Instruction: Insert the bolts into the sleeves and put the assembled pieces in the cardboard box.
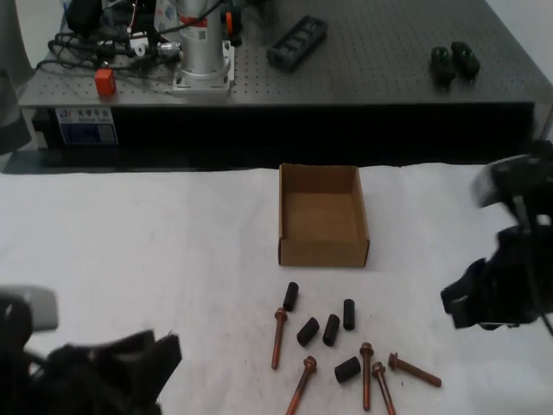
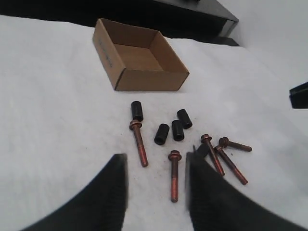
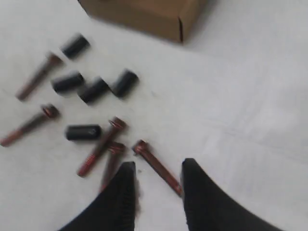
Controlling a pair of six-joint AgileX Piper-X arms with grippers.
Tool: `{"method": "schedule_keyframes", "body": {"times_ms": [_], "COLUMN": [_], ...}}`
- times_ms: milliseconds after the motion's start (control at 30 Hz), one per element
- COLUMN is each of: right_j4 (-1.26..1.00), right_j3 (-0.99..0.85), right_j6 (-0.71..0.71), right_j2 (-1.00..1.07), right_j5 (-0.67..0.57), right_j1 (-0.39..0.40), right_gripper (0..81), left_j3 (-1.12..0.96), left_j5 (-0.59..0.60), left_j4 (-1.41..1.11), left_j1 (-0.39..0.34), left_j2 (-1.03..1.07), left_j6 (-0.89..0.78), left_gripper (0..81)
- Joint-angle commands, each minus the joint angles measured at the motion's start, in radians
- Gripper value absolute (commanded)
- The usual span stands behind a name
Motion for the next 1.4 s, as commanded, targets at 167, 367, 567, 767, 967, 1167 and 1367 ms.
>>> {"method": "schedule_keyframes", "body": {"times_ms": [167, 367, 567, 767, 967, 1167, 1367], "right_j4": [0.118, 0.064, 0.003, -0.026, -0.028, -0.043, -0.105], "right_j3": [-0.151, -0.151, -0.151, -0.151, -0.151, -0.151, -0.151], "right_j6": [-0.197, -0.209, -0.209, -0.209, -0.209, -0.207, -0.124], "right_j2": [0.358, 0.473, 0.532, 0.561, 0.573, 0.573, 0.541], "right_j5": [0.134, 0.248, 0.282, 0.282, 0.286, 0.290, 0.290], "right_j1": [0.143, 0.223, 0.238, 0.238, 0.238, 0.238, 0.226], "right_gripper": [24.4, 24.4, 24.4, 23.8, 9.0, 2.7, 2.7], "left_j3": [-0.099, -0.125, -0.125, -0.125, -0.125, -0.132, -0.224], "left_j5": [0.086, 0.128, 0.128, 0.135, 0.138, 0.149, 0.155], "left_j4": [-0.013, -0.013, 0.001, 0.010, 0.029, 0.041, 0.073], "left_j1": [-0.002, -0.002, -0.002, -0.002, -0.002, -0.002, -0.002], "left_j2": [0.172, 0.252, 0.254, 0.254, 0.254, 0.271, 0.406], "left_j6": [0.028, 0.028, 0.028, 0.058, 0.057, 0.102, 0.182], "left_gripper": [29.3, 29.3, 29.3, 29.3, 29.3, 29.3, 29.3]}}
